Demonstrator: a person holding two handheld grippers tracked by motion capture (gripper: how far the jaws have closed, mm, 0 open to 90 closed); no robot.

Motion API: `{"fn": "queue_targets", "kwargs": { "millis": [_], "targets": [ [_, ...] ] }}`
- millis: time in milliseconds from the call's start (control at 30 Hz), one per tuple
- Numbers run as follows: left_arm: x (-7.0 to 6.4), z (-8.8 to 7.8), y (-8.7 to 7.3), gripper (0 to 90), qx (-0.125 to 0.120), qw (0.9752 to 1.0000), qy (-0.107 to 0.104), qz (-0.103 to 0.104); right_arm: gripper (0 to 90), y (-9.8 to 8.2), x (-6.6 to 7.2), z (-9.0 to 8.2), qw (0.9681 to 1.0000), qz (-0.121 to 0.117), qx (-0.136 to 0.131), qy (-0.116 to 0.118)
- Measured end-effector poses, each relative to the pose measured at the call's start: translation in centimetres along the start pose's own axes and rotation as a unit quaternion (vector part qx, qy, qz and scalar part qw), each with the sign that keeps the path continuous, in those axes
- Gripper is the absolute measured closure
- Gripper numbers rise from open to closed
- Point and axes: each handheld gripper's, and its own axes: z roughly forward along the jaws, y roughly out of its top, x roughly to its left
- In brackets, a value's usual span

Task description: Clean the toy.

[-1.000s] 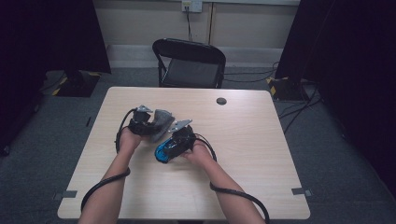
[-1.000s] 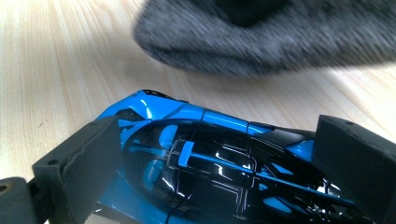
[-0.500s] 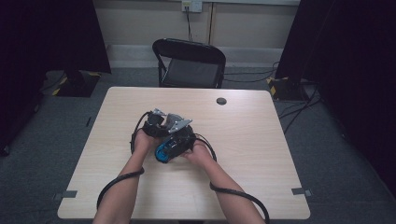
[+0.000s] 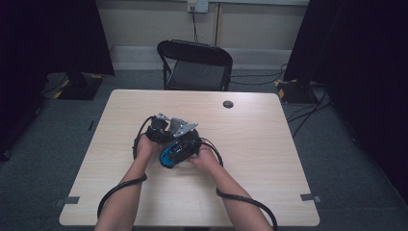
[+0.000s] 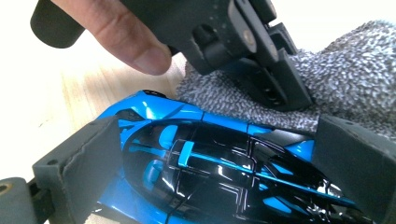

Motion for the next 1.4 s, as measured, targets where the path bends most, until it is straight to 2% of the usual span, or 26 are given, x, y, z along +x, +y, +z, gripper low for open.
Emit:
{"fn": "queue_targets", "kwargs": {
  "millis": [300,533,733,800,1133,1400],
  "targets": [
    [0.1,-0.9,-0.8,76.4,0.005,1.0000,-0.002,0.001,1.6,0.0,0.0,0.0,1.0000,-0.001,0.000,0.000],
    [0.2,-1.7,-1.5,76.4,0.007,0.9999,-0.001,-0.013,1.6,0.0,0.1,0.0,1.0000,0.000,0.002,0.001],
    [0.2,-2.4,-2.1,76.4,0.012,0.9999,0.000,-0.008,1.6,0.0,0.1,0.0,1.0000,-0.001,0.001,0.001],
    [0.3,-2.6,-2.3,76.4,0.012,0.9998,0.002,-0.014,1.6,0.1,0.1,0.0,1.0000,-0.001,0.002,0.002],
    [0.6,-4.4,-4.2,76.3,0.011,0.9997,0.004,-0.023,1.6,0.1,0.0,0.0,1.0000,-0.002,0.004,0.001],
    [0.3,-5.5,-5.3,76.2,0.012,0.9995,0.008,-0.029,1.6,0.1,0.0,0.0,1.0000,-0.002,0.003,0.001]
  ]
}}
